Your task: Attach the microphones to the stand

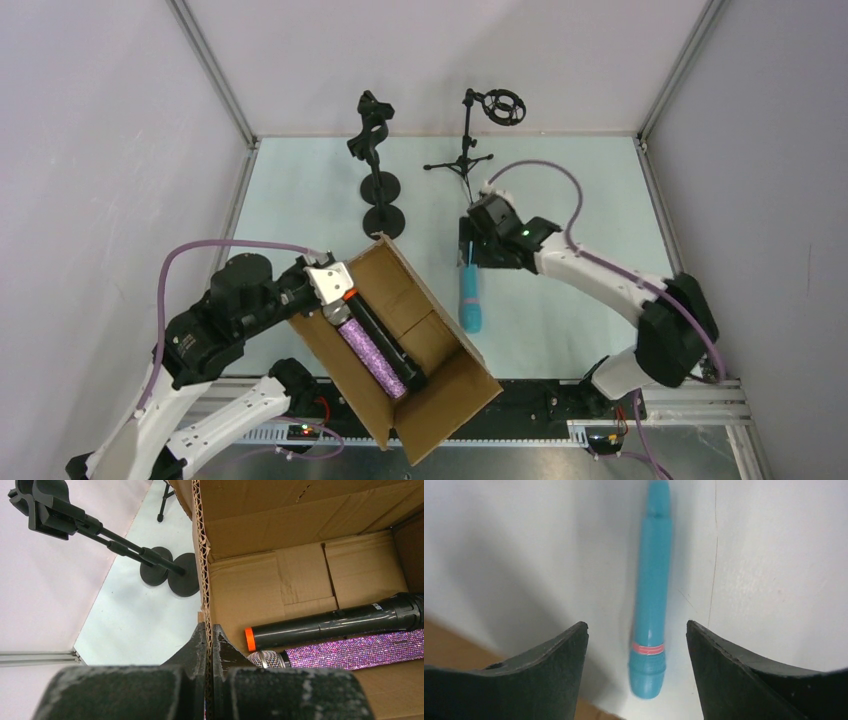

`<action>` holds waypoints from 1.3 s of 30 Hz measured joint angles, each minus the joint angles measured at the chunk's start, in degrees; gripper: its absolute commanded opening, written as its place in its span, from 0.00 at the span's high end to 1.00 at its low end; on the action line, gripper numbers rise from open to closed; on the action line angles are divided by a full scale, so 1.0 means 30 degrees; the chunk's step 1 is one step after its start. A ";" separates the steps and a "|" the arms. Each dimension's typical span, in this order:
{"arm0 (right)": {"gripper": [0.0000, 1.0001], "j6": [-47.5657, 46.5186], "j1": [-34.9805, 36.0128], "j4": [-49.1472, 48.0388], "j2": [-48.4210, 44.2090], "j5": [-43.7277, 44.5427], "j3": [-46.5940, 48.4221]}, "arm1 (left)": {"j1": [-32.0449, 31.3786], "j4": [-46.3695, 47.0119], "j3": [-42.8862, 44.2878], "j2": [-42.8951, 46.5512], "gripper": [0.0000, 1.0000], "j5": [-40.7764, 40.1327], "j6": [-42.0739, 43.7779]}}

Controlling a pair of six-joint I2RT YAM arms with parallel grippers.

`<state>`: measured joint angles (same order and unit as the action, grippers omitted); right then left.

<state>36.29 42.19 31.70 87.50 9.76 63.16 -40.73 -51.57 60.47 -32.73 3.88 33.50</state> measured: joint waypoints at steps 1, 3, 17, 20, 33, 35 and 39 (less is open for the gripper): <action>0.25 -0.0131 -0.0015 0.0525 -0.0619 0.0204 0.0663 | 0.0000 0.0000 0.0000 -0.0015 1.00 0.0029 0.0000; 0.26 -0.0495 0.0007 0.1290 -0.2149 0.0721 0.2310 | 0.0000 0.0015 0.0000 -0.0051 1.00 0.0131 0.0000; 0.34 -0.3650 1.1744 0.3242 -0.5595 0.4269 1.1387 | 0.0007 0.0146 -0.0015 -0.0226 1.00 0.0262 0.0000; 0.37 -0.4022 1.2349 0.2849 -0.4335 0.2929 0.8918 | 0.0007 0.0153 -0.0015 -0.0284 1.00 0.0248 0.0000; 0.42 -0.4670 1.2983 0.0627 0.0087 0.1231 0.6535 | 0.0015 0.0095 -0.0066 -0.0714 1.00 -0.0670 -0.0393; 0.41 -0.4750 1.3056 0.0226 0.1158 0.1501 0.6193 | 0.0015 0.0138 -0.0138 -0.0670 1.00 -0.0780 -0.0517; 0.39 -0.4991 1.3500 0.0291 0.2514 0.2630 0.5938 | 0.0015 0.0138 -0.0240 -0.0860 1.00 -0.1384 -0.0809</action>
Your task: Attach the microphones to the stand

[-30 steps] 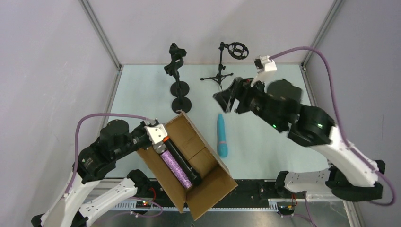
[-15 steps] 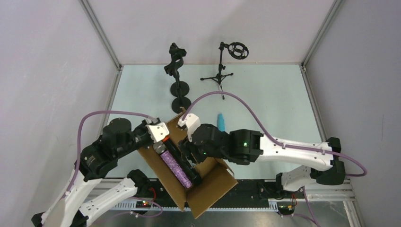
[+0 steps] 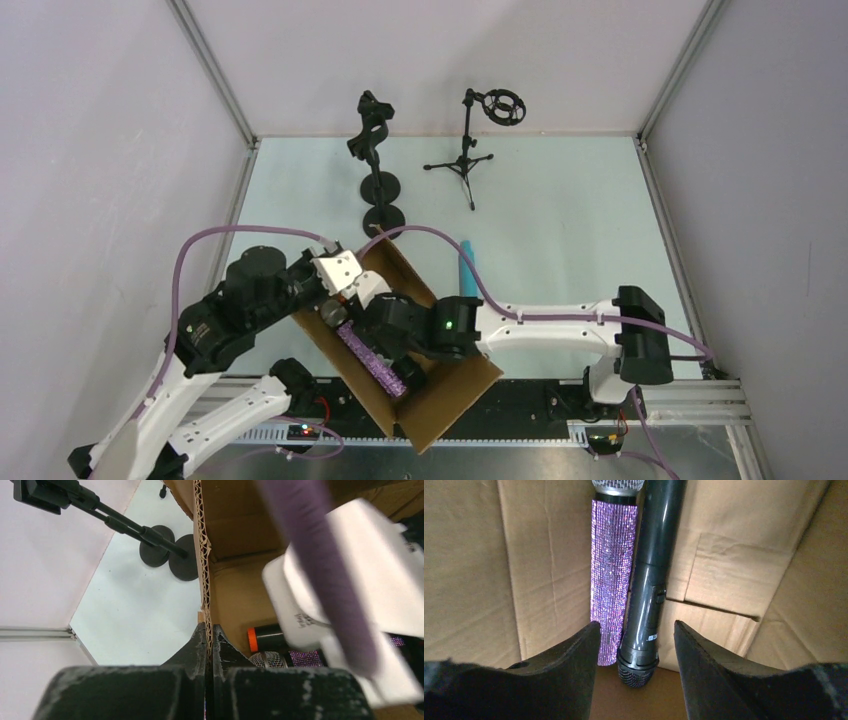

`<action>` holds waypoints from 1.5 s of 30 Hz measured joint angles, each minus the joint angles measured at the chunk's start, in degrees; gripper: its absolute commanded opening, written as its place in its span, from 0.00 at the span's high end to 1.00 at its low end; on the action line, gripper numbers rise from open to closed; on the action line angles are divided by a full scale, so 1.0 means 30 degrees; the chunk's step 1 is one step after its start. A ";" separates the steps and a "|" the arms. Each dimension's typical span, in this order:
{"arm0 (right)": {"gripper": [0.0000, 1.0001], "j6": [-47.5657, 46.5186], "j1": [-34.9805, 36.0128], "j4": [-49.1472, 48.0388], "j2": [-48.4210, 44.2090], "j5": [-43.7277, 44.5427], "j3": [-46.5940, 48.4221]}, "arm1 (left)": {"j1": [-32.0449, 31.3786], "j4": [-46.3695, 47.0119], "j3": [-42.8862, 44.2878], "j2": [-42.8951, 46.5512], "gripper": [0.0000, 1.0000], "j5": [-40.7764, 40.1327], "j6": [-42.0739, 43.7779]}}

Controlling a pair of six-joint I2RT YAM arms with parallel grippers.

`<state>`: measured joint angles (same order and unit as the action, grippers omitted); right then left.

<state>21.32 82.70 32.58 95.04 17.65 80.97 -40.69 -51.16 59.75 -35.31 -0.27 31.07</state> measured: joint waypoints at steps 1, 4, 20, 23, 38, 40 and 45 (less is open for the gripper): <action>0.38 -0.0051 0.0058 0.0036 0.0000 0.0197 0.0000 | 0.0000 0.0000 -0.0007 -0.0066 1.00 -0.0087 -0.0044; 0.35 -0.0219 0.0219 -0.0146 -0.0576 0.0860 0.0015 | 0.0000 0.0015 -0.0073 -0.0138 1.00 -0.0328 -0.0226; 0.36 -0.0146 -0.0109 -0.3038 0.1596 0.0976 -0.2849 | 0.0000 0.0262 -0.0372 0.0845 1.00 0.0022 -0.0583; 0.39 -0.0066 -0.0423 -0.3803 0.1639 0.0998 -0.3286 | 0.0000 0.0146 -0.0138 0.0787 1.00 0.0189 -0.0678; 0.80 0.0007 -0.0503 -0.6200 0.2958 0.1698 -0.3315 | 0.0058 -0.0408 0.0415 0.0029 1.00 0.0364 -0.0882; 0.89 0.0007 -0.0481 -0.6186 0.2958 0.1836 -0.3315 | 0.0058 -0.0401 0.0495 -0.0124 1.00 0.0408 -0.0882; 1.00 -0.0197 -0.0444 -0.5799 0.2470 0.2331 -0.3381 | 0.0058 -0.0051 0.0474 -0.0168 1.00 0.0663 -0.0860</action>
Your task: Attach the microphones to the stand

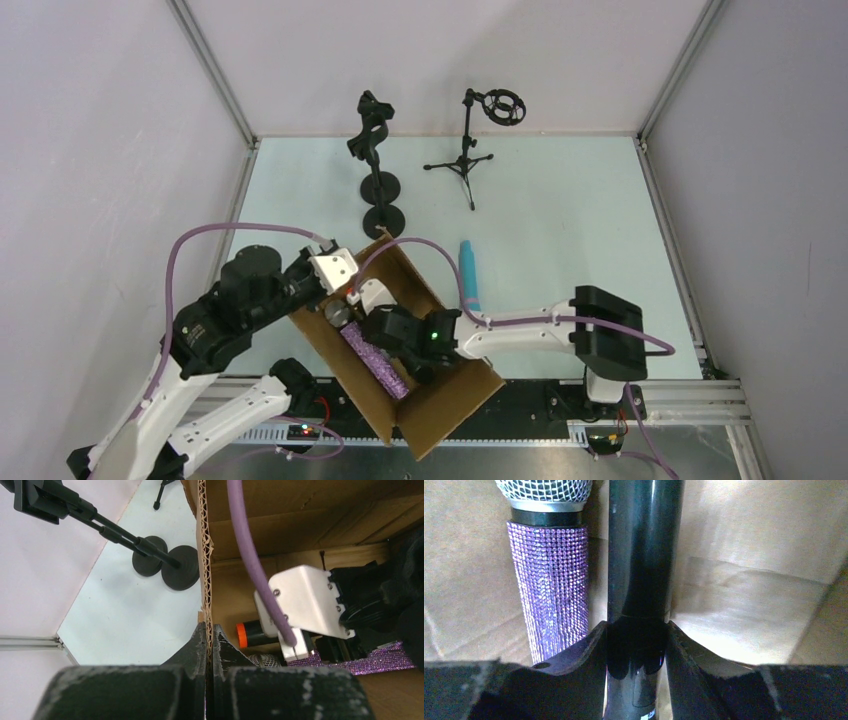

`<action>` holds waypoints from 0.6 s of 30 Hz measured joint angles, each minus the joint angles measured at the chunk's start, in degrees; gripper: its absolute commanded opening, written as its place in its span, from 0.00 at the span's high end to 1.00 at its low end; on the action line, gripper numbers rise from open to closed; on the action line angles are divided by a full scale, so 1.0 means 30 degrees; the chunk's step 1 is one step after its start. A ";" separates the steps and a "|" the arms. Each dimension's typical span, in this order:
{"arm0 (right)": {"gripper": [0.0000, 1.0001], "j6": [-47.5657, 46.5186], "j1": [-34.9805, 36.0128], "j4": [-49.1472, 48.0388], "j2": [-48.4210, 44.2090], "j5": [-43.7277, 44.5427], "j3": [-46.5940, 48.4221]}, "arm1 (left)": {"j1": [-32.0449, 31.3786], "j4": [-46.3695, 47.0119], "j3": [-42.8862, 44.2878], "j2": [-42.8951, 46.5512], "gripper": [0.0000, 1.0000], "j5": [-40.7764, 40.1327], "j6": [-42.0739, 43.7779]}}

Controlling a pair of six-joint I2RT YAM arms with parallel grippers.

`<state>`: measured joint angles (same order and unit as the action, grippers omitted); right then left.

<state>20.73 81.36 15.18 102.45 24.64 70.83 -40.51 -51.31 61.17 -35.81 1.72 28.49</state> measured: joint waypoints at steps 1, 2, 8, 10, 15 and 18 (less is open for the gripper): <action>1.00 -0.0087 0.0000 0.0233 -0.0321 0.0189 -0.0087 | 0.0000 0.0124 -0.0044 0.0036 1.00 0.0087 0.0000; 1.00 -0.0160 0.0000 0.0488 -0.0794 0.0379 -0.0182 | -0.0007 0.0291 -0.0160 0.0080 1.00 0.0160 0.0000; 1.00 -0.0291 0.0335 0.1982 -0.5034 0.1217 -0.0255 | -0.0007 0.0991 -0.0845 0.0124 1.00 -0.0044 0.0015; 1.00 -0.0299 0.0619 0.2302 -0.6572 0.1355 -0.0248 | -0.0007 0.1209 -0.1122 0.0211 1.00 -0.0226 0.0073; 1.00 -0.0189 0.1151 0.3155 -1.0353 0.1690 -0.0248 | -0.0007 0.1596 -0.2025 0.0495 1.00 -0.0911 0.0546; 1.00 0.0248 0.0707 0.3993 -1.2233 0.2171 -0.0248 | -0.0007 0.1647 -0.2346 0.0590 1.00 -0.1246 0.0838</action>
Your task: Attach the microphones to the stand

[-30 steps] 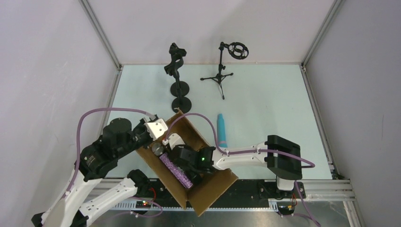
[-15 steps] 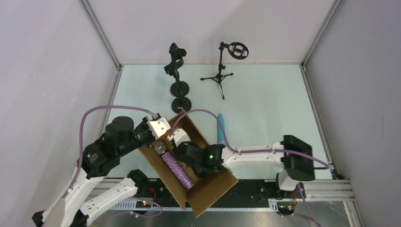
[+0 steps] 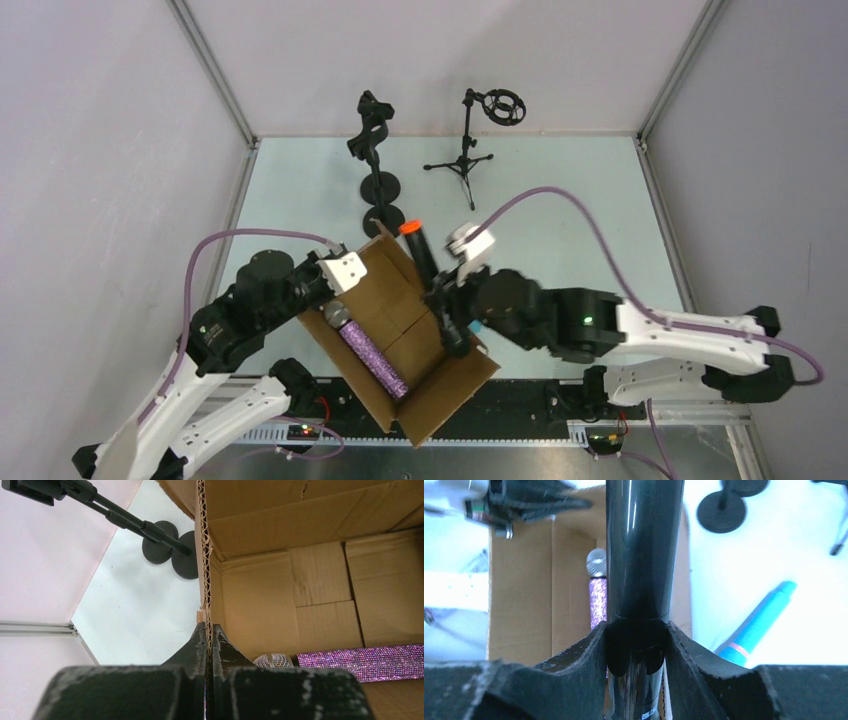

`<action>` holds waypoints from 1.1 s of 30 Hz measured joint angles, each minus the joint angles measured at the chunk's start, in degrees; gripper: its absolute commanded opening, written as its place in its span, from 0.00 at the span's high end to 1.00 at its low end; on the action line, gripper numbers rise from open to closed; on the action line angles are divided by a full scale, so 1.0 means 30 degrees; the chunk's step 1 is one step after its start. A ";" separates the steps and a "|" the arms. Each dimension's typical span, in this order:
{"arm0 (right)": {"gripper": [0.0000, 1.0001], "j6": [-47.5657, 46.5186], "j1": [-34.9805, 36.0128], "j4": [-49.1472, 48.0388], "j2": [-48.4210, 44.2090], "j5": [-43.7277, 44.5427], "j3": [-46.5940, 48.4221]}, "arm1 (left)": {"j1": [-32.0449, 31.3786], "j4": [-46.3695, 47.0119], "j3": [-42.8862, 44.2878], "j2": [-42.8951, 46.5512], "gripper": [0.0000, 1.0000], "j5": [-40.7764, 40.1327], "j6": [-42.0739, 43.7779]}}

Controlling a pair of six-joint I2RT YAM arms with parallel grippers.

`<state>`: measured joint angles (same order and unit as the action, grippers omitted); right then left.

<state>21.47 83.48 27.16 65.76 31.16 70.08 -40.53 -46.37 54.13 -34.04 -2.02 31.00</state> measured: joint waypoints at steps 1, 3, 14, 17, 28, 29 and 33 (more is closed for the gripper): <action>1.00 0.0211 -0.0335 0.0291 -0.0656 0.0117 0.0000 | 0.0000 -0.0007 -0.0007 -0.0007 1.00 -0.0073 0.0029; 1.00 0.0605 -0.1224 0.0816 -0.1836 0.0248 0.0000 | 0.0000 0.0000 -0.0007 -0.0015 1.00 -0.0131 0.0029; 1.00 0.3606 -0.6892 0.4983 -0.2667 -0.0845 -0.1472 | 0.0000 -0.0080 -0.0007 0.0372 1.00 -0.0109 0.0204; 1.00 0.4211 -0.8131 0.5559 -0.2747 -0.1770 -0.3089 | 0.0000 -0.0182 -0.0007 0.0568 1.00 -0.0102 0.0204; 1.00 0.4328 -1.3223 0.6135 -0.3031 -0.4568 -0.4255 | 0.0000 -0.0379 -0.0007 0.0874 1.00 -0.0109 0.0321; 1.00 0.4306 -1.3442 0.6091 -0.2871 -0.4685 -0.4393 | 0.0000 -0.0386 -0.0007 0.0903 1.00 -0.0109 0.0321; 1.00 0.3956 -1.4469 0.5566 -0.1472 -0.5457 -0.5508 | 0.0000 -0.0386 -0.0007 0.0940 1.00 -0.0066 0.0321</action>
<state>33.34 40.07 43.86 61.34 14.79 53.56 -40.53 -47.53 54.11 -31.22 -2.22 31.97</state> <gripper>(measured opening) 0.448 0.033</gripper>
